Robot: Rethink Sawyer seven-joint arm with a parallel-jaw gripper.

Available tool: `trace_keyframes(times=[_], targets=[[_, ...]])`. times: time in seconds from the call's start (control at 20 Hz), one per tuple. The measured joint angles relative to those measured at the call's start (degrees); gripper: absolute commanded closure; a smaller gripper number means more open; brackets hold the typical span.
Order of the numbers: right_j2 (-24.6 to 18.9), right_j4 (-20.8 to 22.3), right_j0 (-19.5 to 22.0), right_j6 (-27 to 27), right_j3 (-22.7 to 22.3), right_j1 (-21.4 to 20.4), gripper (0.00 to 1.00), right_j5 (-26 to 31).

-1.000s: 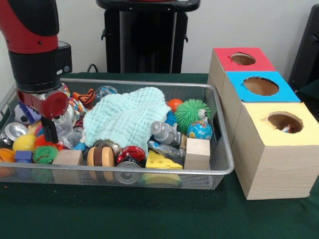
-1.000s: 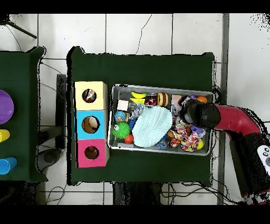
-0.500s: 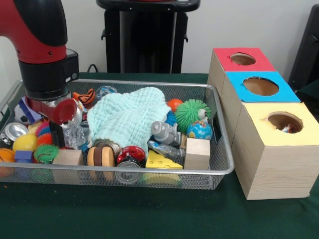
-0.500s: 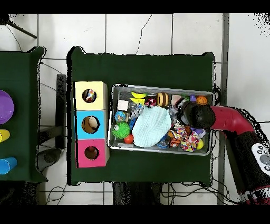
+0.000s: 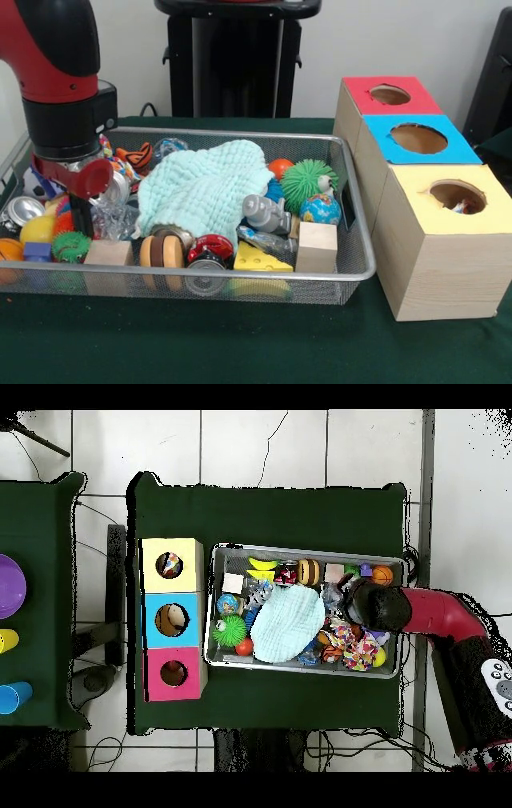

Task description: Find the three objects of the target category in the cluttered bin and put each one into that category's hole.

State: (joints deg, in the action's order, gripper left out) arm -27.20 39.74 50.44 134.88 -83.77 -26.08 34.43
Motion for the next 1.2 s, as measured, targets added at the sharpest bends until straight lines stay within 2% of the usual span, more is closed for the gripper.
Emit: trace_keyframes(times=[0.45, 1.2], targets=[[-0.96, 0.00, 1.63, -0.02, -0.01, -0.26, 1.00, 0.01], [-1.53, 0.02, 1.88, -0.02, -0.15, -0.76, 1.00, 0.02]])
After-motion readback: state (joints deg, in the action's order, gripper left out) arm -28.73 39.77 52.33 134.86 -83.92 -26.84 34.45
